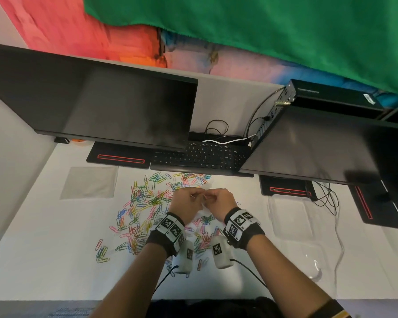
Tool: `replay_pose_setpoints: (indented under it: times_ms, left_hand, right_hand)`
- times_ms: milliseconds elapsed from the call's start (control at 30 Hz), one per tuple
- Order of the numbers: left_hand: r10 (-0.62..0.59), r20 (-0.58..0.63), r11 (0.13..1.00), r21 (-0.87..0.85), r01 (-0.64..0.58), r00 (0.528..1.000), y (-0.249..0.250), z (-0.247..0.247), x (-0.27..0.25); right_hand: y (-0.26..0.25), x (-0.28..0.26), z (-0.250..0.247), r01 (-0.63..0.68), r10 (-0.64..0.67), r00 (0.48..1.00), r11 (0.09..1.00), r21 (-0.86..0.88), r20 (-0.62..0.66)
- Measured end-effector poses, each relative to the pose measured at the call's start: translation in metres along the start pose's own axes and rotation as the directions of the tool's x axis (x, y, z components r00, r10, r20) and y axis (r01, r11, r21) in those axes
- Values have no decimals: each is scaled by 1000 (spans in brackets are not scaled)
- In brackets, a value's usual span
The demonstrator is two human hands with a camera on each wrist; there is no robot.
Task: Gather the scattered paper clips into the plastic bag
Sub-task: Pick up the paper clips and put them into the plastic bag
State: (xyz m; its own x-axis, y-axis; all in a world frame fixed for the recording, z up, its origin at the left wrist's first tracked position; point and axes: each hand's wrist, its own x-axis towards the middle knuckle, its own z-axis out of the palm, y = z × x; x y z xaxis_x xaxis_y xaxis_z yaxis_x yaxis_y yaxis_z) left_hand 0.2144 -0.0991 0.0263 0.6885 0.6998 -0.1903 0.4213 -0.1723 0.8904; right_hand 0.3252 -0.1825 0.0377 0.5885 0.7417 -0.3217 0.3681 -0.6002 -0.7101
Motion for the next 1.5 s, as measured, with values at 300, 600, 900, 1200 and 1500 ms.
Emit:
replay_pose_setpoints:
  times_ms: [300,600,900,1200,1500]
  left_hand:
    - [31,-20,999,15,-31,999,-1,-2,-3]
    - [-21,-34,999,31,22,999,-1,-14,-8]
    - [-59,-187,996,-72,46,981,-4,-44,-23]
    - [-52,-249,996,-80,33,967,-23,-73,-34]
    - [-74,-174,996,-58,65,982,-31,-70,-44]
  right_hand:
    - [-3,-2,-2,237,-213,971,907,-347,106]
    - [15,-1,-31,95,-77,991,981,167,-113]
    - [106,22,17,-284,323,945,891,-355,54]
    - [82,4,81,159,-35,980,738,-656,197]
    - [80,7,44,-52,45,998,979,-200,-38]
